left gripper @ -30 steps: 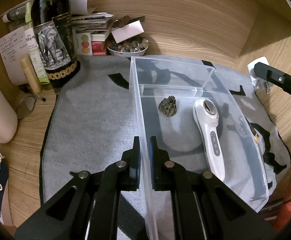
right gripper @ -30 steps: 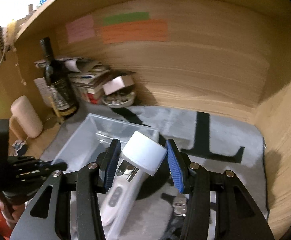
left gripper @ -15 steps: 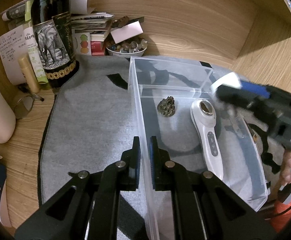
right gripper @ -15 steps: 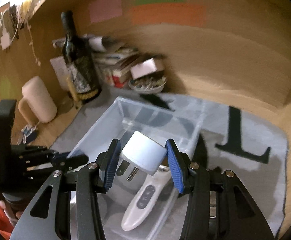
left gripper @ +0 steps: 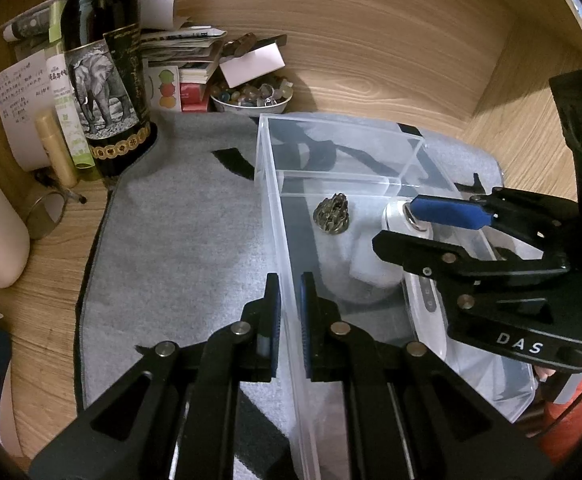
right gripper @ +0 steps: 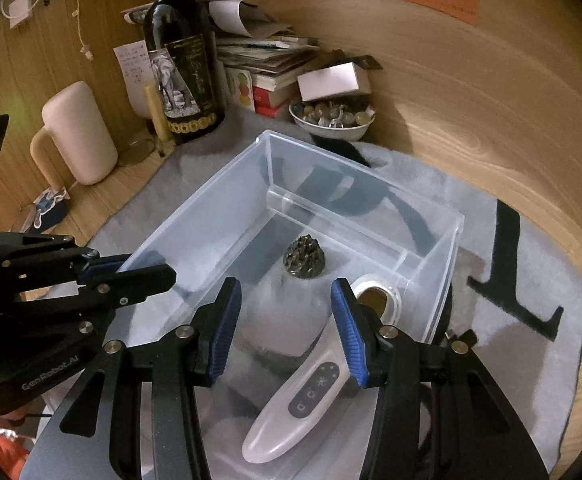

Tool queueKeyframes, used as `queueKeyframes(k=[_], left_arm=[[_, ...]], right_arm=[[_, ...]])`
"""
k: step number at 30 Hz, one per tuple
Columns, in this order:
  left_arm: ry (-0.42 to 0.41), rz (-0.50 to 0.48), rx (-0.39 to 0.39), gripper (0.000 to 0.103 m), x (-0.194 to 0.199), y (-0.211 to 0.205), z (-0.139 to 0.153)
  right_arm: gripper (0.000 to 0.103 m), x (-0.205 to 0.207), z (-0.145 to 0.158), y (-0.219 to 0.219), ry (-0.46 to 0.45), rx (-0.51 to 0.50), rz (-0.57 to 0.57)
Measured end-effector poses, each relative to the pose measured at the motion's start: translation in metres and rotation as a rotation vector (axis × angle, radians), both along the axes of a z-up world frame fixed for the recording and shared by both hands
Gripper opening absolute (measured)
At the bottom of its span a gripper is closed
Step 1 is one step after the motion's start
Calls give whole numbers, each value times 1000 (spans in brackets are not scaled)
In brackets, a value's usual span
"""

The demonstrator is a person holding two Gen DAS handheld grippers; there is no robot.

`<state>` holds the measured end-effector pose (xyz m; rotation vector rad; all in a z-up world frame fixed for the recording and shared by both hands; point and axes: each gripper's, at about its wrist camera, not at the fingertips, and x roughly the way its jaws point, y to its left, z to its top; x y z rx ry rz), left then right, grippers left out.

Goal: Organize rigid objects
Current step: 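Place the white plug adapter into the clear box beside the massager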

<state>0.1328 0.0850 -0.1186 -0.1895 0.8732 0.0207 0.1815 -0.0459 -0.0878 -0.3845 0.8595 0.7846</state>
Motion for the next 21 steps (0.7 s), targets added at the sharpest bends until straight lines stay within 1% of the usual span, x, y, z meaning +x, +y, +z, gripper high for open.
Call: queueKeyframes(k=[5,7,8,9,11,13,17,21], left_arm=[[0,1,2,9,0,0,0],[0,0,1,9,0,0,0],[-1,1,1,9,0,0,0],[-1,1,1,9,0,1,0],[-1,2,1,9,-1,1,0],[2,3,4,9,-1,0,0],[8,7,6,9,1,0,0],[11,7,-4,9,1,2,0]], right_arm=[[44,0,7,-3,-20,7,-6],[47,0,14,-9,-39,21,-19],[51,0,17,-13,-47,33,-28],[58,1,22,-17,-56,47,-37],[66,1,29,-25,-87,72,-66],[66,4,36,-36,-109,89,-101],[66,8,50,-60,-124,130,-175],[67,11,62,-88,-148,147,-258]])
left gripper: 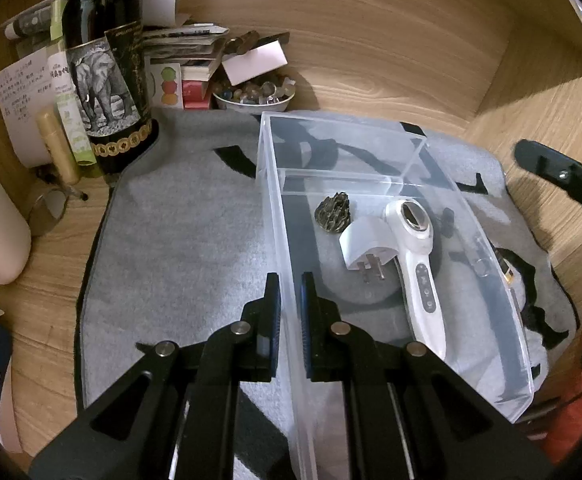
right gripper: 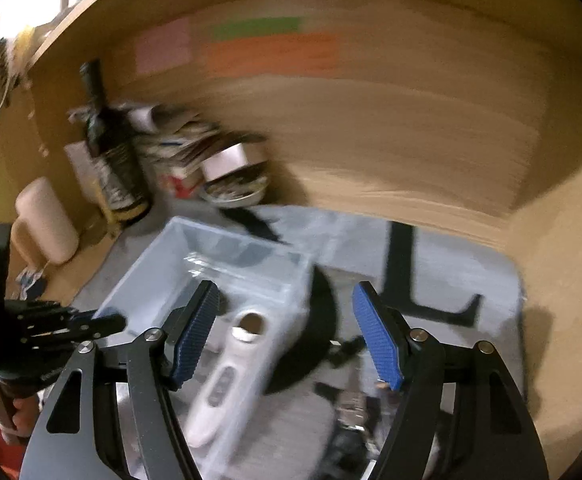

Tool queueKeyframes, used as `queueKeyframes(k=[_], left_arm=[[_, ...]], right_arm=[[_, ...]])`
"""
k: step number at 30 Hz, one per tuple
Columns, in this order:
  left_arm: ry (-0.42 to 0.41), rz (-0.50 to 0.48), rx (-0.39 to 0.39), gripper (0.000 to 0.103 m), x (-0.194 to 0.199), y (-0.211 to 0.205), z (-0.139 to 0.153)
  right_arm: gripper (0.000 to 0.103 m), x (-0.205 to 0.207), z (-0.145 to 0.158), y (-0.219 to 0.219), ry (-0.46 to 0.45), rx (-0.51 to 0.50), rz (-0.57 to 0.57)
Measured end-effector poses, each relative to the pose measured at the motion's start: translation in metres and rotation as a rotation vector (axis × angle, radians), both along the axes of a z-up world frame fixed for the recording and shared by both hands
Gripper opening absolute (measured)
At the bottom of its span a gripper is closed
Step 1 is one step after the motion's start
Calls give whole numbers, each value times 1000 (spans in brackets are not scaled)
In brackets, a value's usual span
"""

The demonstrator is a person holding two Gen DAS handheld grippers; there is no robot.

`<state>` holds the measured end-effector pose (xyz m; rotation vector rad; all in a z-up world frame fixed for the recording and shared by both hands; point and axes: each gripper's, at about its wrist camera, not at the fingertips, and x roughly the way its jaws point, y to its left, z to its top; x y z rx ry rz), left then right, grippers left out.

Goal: Organize rigid objects
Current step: 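Place the white plug adapter into the clear box beside the massager, then grasp the black-and-gold box on the mat with the right gripper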

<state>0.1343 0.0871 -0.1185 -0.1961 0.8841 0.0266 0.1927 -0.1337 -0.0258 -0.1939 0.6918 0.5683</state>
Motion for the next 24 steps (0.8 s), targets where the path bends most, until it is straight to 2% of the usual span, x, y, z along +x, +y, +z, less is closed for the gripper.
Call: queueKeyframes(k=[5,10,12,17,24], left_arm=[[0,-4,3,9,-2,-1,-1],[-1,-7,11,9,-2,-2,-1],[-1,-5,9,9,-1,-2,-1],[1,5,-4,9,-1,-2,-1],[6,14,13,9,-1,-5,0]], right_arm=[[67,1,0,-32,-8,-12,-97],[67,5,-24,-58,30,-46,-174],[67,9,-40,-66,66,-76,-200],[65,23,-75,-85,184,-70,-233],[52,32,-104,-89,287,-79,-224]])
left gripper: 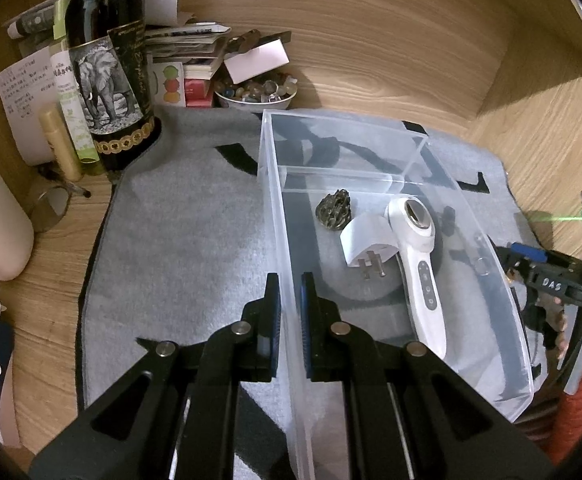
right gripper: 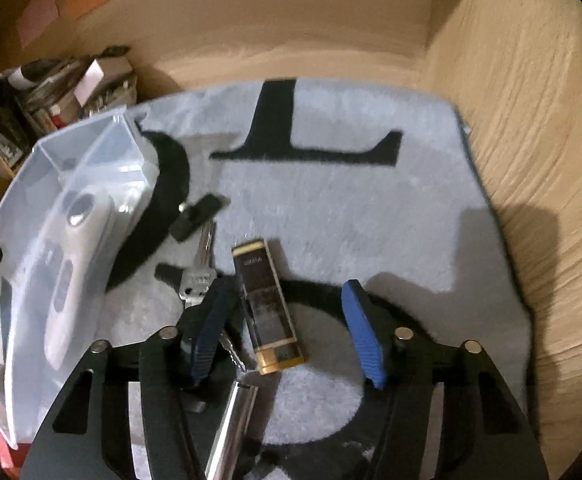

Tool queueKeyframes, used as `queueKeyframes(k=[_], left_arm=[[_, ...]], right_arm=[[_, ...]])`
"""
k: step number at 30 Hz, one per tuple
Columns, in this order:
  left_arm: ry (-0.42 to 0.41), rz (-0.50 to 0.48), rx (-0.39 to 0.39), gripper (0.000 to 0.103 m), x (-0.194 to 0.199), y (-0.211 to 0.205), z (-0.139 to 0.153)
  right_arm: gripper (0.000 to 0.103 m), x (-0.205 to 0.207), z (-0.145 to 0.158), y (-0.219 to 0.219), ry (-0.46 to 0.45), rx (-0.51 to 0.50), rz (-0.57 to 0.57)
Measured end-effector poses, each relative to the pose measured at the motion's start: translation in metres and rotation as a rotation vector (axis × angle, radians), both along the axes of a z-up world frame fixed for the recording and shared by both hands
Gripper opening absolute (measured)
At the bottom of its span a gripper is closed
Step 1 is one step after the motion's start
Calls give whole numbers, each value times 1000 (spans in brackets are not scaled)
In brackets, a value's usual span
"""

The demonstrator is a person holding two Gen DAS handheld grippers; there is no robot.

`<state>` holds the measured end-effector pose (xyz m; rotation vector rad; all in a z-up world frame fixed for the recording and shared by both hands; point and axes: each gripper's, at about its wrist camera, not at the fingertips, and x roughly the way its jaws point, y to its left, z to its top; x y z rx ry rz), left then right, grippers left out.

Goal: Organize rigid objects
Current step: 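Grasp the black-and-gold box on the mat with the right gripper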

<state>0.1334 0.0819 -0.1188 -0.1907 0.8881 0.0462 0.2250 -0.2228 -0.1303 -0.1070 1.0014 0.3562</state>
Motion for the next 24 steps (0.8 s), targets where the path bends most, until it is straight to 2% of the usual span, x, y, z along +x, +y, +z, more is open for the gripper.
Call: queueKeyframes(k=[2,4,6,15,24], left_arm=[[2,4,-2,9,1,0,0],[4,7,-2,9,1,1,0],[5,9,1,9,1,0,0],[3,11,20,9,1,-3,0],[1,10,15,9,1,-3,1]], right_arm=[[45,2,-8,4,28,-16,15],[42,0,-10,7,-4,-46,30],[22,-1,-8,6,-17,-38,27],[22,-15,23,8,-111,12,31],[22,-30,68,38,-239,83,126]])
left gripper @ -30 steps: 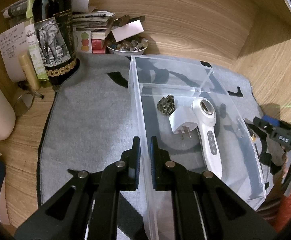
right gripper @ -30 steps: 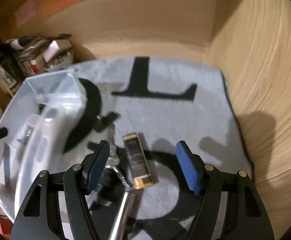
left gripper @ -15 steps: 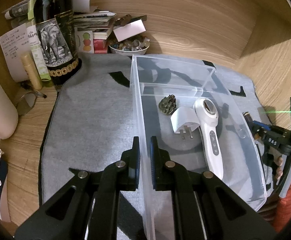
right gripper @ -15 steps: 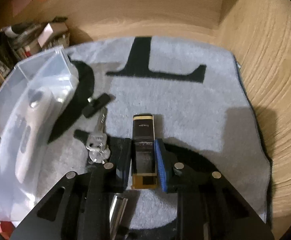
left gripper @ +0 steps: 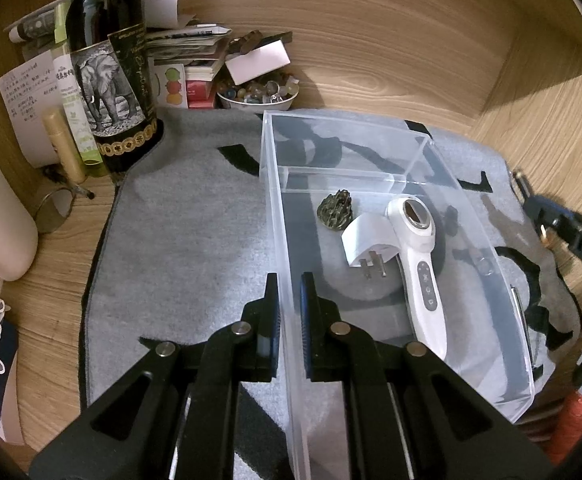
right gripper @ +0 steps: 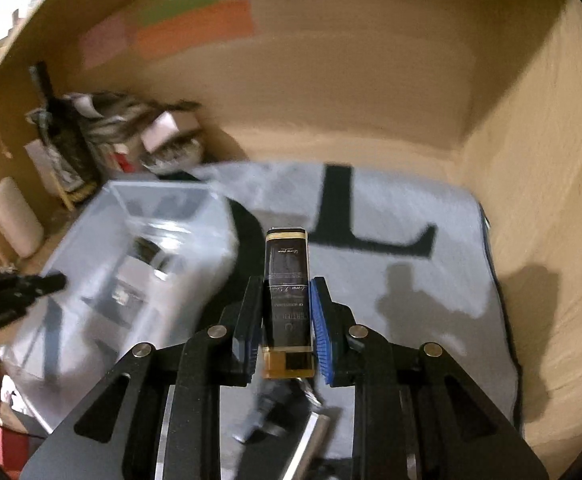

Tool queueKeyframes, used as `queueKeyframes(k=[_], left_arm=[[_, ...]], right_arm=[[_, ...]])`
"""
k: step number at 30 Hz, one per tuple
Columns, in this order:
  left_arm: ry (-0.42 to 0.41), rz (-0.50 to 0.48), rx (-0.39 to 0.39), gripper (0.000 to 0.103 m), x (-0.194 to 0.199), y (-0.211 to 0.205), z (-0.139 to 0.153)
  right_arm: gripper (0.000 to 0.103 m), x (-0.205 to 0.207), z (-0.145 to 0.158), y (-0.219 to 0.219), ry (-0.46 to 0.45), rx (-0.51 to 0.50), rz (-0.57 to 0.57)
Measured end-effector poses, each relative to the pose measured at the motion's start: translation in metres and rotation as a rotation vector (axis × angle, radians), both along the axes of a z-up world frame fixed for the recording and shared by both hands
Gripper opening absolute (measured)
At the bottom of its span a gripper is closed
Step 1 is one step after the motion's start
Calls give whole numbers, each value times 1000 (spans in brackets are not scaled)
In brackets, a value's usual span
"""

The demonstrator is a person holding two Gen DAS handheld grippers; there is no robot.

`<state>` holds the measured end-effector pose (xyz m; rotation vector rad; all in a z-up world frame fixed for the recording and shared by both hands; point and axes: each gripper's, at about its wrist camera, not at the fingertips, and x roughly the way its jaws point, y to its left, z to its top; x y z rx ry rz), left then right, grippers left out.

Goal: Organize rigid objects
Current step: 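Grasp the black-and-gold box on the mat with the right gripper, then lower the black-and-gold box into the clear box and release it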

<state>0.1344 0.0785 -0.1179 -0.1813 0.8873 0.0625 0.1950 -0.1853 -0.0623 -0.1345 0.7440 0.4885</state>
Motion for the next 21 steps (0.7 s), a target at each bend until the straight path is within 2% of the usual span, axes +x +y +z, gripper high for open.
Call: queueKeyframes(k=[5,10,14,17,21], left_arm=[[-4,-1,-6,9,0,0,1],[-5,-2,-10,9,0,1,1],[-6,-6,-12,9,0,2,1],[-6,-12,-8,9,0,1,1],[-6,-18,-9,9,0,2,1]], right_arm=[[22,-12,19,26,-47,15,74],[22,-17,22,51,-51,23,139],[22,-18,18,68,-27,23,182],[22,-20,11,83,34,30,247],[22,-26,-4,107,73,-32,313]])
